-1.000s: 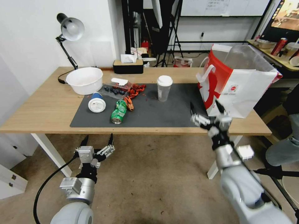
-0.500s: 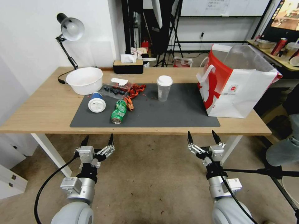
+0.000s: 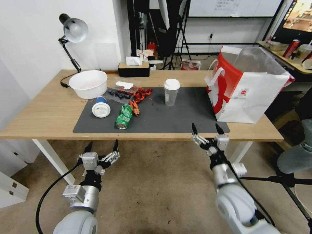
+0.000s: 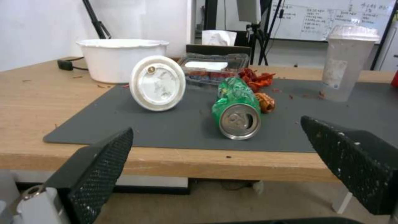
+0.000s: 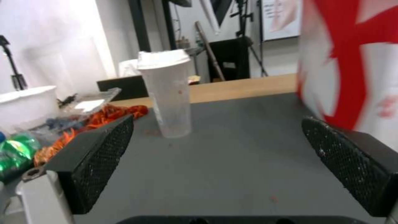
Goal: Pick up the trash from the table and place it into the takeout bag.
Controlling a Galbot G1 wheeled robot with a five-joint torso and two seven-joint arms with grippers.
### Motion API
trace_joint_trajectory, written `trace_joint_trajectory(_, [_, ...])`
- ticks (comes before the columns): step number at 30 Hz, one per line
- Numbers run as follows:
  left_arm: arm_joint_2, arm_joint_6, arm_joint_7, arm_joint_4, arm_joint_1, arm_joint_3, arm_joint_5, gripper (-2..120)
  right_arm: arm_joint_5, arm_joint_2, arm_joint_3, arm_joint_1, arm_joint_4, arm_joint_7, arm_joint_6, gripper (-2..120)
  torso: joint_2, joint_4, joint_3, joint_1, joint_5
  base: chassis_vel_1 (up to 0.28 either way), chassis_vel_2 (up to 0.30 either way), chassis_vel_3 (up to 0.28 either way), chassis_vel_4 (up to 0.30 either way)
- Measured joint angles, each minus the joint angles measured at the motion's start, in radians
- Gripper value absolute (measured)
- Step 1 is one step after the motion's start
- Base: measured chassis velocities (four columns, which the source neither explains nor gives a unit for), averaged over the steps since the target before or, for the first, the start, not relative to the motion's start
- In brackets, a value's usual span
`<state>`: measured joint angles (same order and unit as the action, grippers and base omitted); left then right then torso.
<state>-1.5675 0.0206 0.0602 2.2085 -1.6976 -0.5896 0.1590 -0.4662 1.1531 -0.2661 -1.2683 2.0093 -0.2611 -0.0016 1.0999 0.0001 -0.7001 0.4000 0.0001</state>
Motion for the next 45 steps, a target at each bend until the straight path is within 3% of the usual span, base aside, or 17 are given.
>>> trace_joint_trajectory(6, [-0.003,0.001,0.000,0.000,-0.001,-0.003,-0.001,100,-0.084,-0.006,0.051,0.144,-0.091,0.016,-0.045,100,0.000,0.0000,0.000,0.000,0.0000,0.000,0.000,0.000,0.000])
trace_joint_trajectory(9, [-0.009,0.001,0.000,-0.001,-0.001,-0.003,-0.002,100,-0.140,-0.007,0.097,0.257,-0.193,0.047,-0.074,100,0.000,0.0000,0.000,0.000,-0.0001,0.000,0.000,0.000,0.000])
trace_joint_trajectory(13, [-0.013,0.001,0.001,-0.002,-0.002,-0.003,-0.004,100,-0.164,-0.007,0.125,0.319,-0.249,0.059,-0.089,100,0.000,-0.0001,0.000,0.000,0.0001,0.000,0.000,0.000,0.000])
trace_joint_trajectory(22, [-0.020,-0.008,-0.001,-0.003,-0.010,-0.014,-0.009,100,-0.210,0.017,0.254,0.590,-0.504,0.104,-0.106,100,0.000,0.0001,0.000,0.000,-0.0002,0.000,0.000,0.000,0.000])
trace_joint_trajectory(45, [-0.033,-0.031,-0.003,-0.020,-0.012,-0.019,-0.012,100,-0.180,0.124,0.366,0.764,-0.776,0.119,-0.052,97,0.000,0.0000,0.000,0.000,-0.0002,0.000,0.000,0.000,0.000])
